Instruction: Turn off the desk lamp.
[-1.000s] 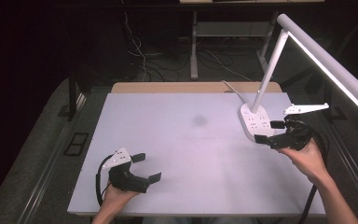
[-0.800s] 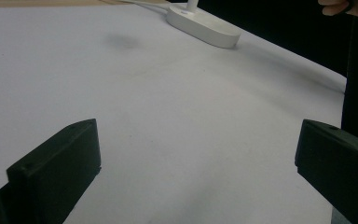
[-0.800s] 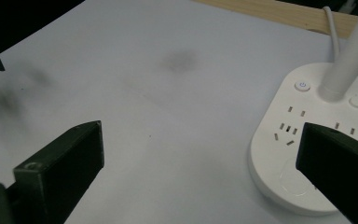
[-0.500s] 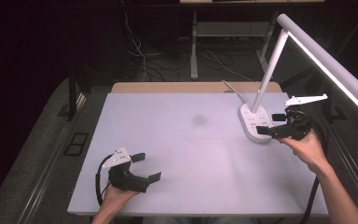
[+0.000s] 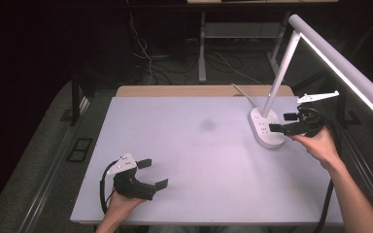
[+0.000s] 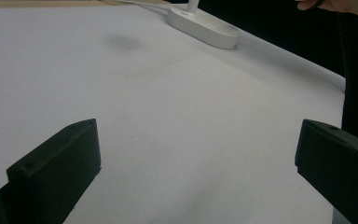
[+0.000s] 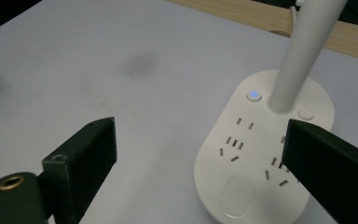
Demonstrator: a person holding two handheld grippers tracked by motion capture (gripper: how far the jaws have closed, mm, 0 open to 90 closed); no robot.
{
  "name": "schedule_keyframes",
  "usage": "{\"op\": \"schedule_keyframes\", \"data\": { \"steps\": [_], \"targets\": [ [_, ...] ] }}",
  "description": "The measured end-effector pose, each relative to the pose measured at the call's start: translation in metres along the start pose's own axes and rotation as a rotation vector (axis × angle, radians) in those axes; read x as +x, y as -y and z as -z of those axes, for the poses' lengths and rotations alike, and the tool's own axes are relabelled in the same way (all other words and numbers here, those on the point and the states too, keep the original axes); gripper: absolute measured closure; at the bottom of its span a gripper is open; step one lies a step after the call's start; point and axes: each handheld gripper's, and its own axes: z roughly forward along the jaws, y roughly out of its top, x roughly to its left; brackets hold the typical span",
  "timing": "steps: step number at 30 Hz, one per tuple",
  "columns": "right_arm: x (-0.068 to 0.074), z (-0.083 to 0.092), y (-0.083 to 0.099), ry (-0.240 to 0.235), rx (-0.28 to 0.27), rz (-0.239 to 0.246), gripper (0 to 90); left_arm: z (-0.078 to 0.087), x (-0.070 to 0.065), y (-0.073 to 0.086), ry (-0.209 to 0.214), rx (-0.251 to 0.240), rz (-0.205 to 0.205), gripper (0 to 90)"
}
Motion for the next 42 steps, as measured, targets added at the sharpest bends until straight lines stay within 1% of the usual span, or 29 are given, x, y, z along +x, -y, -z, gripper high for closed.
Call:
{"op": "schedule_keyframes", "data": {
  "steps": [2,4,6,8,11,13,16,21,22,23,28,31,35,38,39,42],
  "targets": [
    [-0.007,-0.001,0.000,0.015,-0.007,-0.010,16.7,-0.001,0.000,0.000,0.002,0.001,-0.002,0.0],
    [-0.013,-0.002,0.000,0.018,-0.005,-0.021,22.3,-0.001,0.000,0.000,0.003,0.001,-0.001,0.0],
    [-0.018,-0.004,-0.001,0.027,-0.003,-0.030,24.7,-0.001,0.000,0.000,0.004,-0.002,0.001,0.0],
    [-0.022,-0.008,-0.003,0.035,0.008,-0.033,30.1,0.000,0.000,0.000,0.003,-0.001,0.000,0.0],
    [-0.026,-0.012,-0.005,0.042,0.012,-0.044,35.4,0.000,0.000,0.000,0.002,-0.002,0.000,0.0],
    [-0.029,-0.015,-0.007,0.046,0.010,-0.047,38.1,0.000,0.000,0.000,0.002,-0.002,0.001,0.0],
    [-0.033,-0.020,-0.009,0.064,0.016,-0.055,41.9,0.001,0.000,0.000,0.002,-0.004,0.002,0.0],
    [-0.042,-0.027,-0.012,0.093,0.031,-0.076,52.6,0.002,0.000,0.000,0.000,-0.007,0.004,0.0],
    [-0.044,-0.028,-0.013,0.097,0.037,-0.086,54.6,0.002,0.001,0.000,0.000,-0.008,0.005,0.0],
    [-0.046,-0.029,-0.013,0.101,0.036,-0.079,56.6,0.002,0.001,0.000,-0.001,-0.008,0.005,0.0],
    [-0.056,-0.034,-0.013,0.129,0.046,-0.098,66.9,0.003,0.001,0.000,-0.002,-0.009,0.007,0.0],
    [-0.062,-0.038,-0.011,0.149,0.053,-0.113,76.4,0.003,0.001,0.000,-0.002,-0.009,0.007,0.0],
    [-0.067,-0.043,-0.010,0.175,0.047,-0.129,86.2,0.002,0.001,0.000,-0.003,-0.009,0.010,0.0],
    [-0.070,-0.047,-0.009,0.196,0.040,-0.141,89.9,0.002,0.001,0.001,-0.002,-0.006,0.009,0.0],
    [-0.071,-0.048,-0.009,0.201,0.036,-0.141,89.9,0.002,0.001,0.001,-0.002,-0.006,0.008,0.0],
    [-0.076,-0.054,-0.009,0.212,0.027,-0.165,90.0,0.002,0.001,0.001,-0.003,-0.006,0.010,0.0]
  ]
}}
